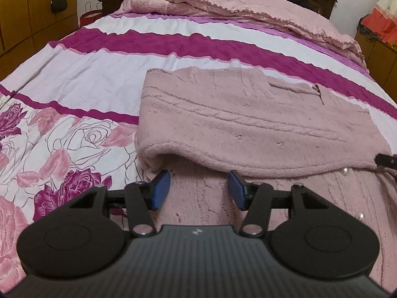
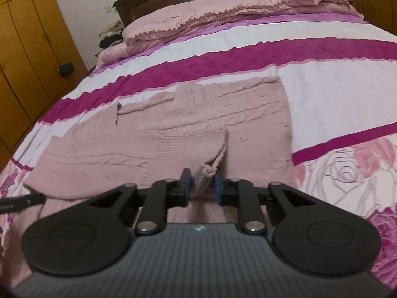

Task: Fold small clothes

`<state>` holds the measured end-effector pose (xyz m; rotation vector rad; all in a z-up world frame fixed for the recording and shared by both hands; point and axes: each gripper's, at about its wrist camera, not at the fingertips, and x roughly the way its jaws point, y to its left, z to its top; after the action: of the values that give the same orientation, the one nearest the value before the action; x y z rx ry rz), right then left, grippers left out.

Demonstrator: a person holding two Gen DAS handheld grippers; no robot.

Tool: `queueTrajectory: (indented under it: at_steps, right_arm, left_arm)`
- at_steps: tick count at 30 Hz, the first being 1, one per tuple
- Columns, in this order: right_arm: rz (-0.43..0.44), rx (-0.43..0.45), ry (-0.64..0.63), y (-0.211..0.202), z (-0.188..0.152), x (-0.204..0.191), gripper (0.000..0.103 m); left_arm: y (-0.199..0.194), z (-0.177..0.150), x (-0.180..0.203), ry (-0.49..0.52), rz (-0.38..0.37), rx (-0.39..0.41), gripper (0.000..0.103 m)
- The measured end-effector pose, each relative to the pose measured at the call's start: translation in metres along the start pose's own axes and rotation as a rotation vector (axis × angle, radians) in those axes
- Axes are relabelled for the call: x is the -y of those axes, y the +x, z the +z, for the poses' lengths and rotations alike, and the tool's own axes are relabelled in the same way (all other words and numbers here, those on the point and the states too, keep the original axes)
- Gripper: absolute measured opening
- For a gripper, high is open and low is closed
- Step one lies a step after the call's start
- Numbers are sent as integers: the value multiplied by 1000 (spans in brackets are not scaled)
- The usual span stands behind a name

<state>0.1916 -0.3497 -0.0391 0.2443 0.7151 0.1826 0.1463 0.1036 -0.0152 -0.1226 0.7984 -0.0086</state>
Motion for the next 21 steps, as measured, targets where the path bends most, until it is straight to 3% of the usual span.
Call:
queueTrajectory:
  at_steps: [6,10,18,19,20,21]
  right_arm:
    - [-8,26,1,-23,15,6,49]
    - [-9,32,9,-16,29,7,50]
    - [-25,-50,18,34,30,-3,50]
    - [-28,-51,10,37,29,-6,49]
    - [-27,-52,-3,38,29,-9,39]
    - [-18,-54,-16,39,30,-12,20]
  left_arm:
    - [-4,4,-4,-19,8,19,60]
    - [-2,5,-5,-20,12,20,60]
    - [-3,3,-4,-6,10,57,60]
    - [-3,3,-5,-5,10,63,60]
    - [-3,3,-6,-7,10,68,60]
    - [-2,3,-7,-10,7,70,60]
